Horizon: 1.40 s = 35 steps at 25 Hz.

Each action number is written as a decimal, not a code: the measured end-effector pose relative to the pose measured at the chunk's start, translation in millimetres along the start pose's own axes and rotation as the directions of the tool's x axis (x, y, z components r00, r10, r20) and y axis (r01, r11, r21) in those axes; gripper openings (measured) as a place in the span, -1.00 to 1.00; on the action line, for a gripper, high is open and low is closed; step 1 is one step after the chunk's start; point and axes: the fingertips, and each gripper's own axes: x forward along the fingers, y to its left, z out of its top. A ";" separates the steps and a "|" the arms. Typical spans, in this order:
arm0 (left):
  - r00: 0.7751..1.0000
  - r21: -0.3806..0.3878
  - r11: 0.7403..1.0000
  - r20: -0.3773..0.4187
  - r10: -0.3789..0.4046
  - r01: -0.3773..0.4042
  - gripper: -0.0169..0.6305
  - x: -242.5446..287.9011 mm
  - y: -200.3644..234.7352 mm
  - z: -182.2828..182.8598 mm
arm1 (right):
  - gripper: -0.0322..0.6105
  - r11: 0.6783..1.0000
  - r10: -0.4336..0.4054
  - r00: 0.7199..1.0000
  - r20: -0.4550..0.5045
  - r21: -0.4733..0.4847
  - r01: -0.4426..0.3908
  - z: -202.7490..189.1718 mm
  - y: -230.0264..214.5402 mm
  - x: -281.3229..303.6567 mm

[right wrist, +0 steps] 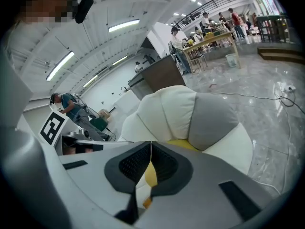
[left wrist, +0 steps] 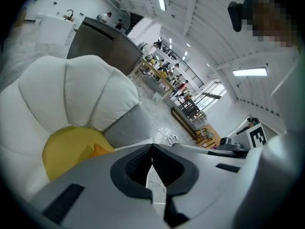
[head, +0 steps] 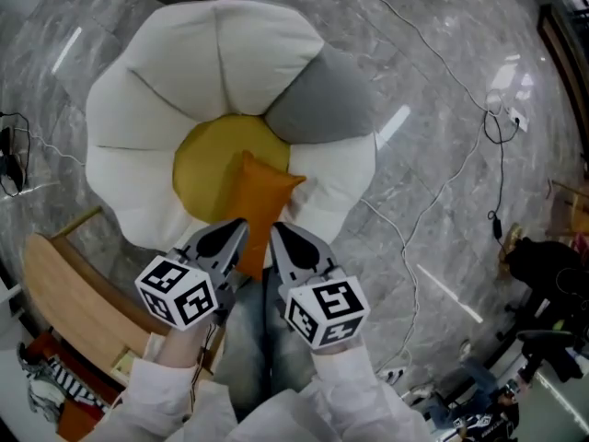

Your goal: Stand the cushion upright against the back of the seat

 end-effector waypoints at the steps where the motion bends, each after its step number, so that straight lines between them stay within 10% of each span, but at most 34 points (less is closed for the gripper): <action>1: 1.000 -0.007 1.000 -0.001 -0.006 0.006 -0.92 3.9 4.1 -3.7 | -0.86 1.000 0.007 1.000 -0.002 0.010 -0.007 -3.9 -2.7 6.2; 35: 0.999 -0.030 0.999 -0.041 -0.020 0.018 -0.92 133.4 129.6 -50.2 | -0.85 0.976 -0.080 0.997 -0.025 0.202 0.083 -76.6 -143.5 118.3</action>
